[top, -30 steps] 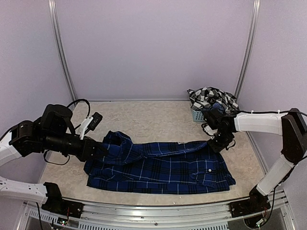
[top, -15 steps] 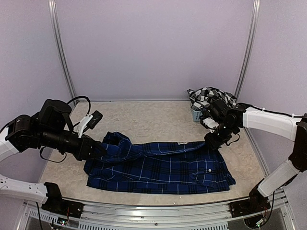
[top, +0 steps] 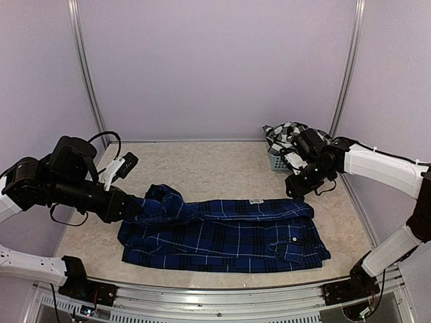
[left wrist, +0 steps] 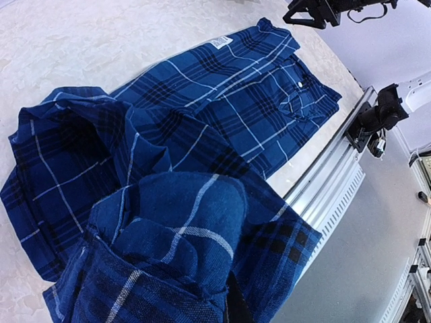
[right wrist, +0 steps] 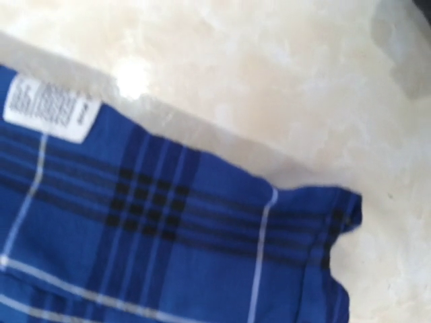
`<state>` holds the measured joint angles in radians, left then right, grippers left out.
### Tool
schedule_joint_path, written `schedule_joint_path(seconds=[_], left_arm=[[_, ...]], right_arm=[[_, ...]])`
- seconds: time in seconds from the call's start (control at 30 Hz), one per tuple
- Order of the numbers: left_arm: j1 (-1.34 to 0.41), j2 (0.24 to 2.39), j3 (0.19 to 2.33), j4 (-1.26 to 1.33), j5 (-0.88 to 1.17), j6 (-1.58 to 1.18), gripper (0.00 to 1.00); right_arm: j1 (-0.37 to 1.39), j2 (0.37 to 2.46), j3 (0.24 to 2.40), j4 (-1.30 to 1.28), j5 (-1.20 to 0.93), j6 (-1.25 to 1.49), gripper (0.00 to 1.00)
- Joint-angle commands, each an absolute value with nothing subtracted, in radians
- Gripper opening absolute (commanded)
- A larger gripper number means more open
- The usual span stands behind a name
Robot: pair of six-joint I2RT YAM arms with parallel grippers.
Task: Fold and stack the long sleeve shirts
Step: Fold the 1/3-folded shirt at the center of the board, then place the rectangle-folded shirt in the left sleeve.
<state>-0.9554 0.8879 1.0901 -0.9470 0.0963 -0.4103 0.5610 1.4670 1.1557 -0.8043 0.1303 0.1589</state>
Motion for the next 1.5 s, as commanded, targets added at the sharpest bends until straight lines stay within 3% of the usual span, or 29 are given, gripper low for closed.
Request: schedule_joint_path(seconds=[0.0,0.7,1.27,1.47], left_arm=[[-0.959,0.881,1.097,-0.953,0.1,-0.387,0.0],[-0.955,0.984,0.974,-0.794,0.151,-0.329,0.04],[-0.962,1.3,1.084,-0.557,0.209,0.045,0.04],[-1.039,1.399,1.1,-0.522,0.266,0.095,0.07]], right_arm=[[0.568,1.47,1.18,-0.746,0.098,0.177,0.48],[0.534,1.73,0.97,-0.581,0.017,0.24,0.45],[0.546,1.524,0.994,-0.487,-0.171,0.202,0.47],[0.546,1.489,0.953,-0.44,-0.192,0.226,0.48]])
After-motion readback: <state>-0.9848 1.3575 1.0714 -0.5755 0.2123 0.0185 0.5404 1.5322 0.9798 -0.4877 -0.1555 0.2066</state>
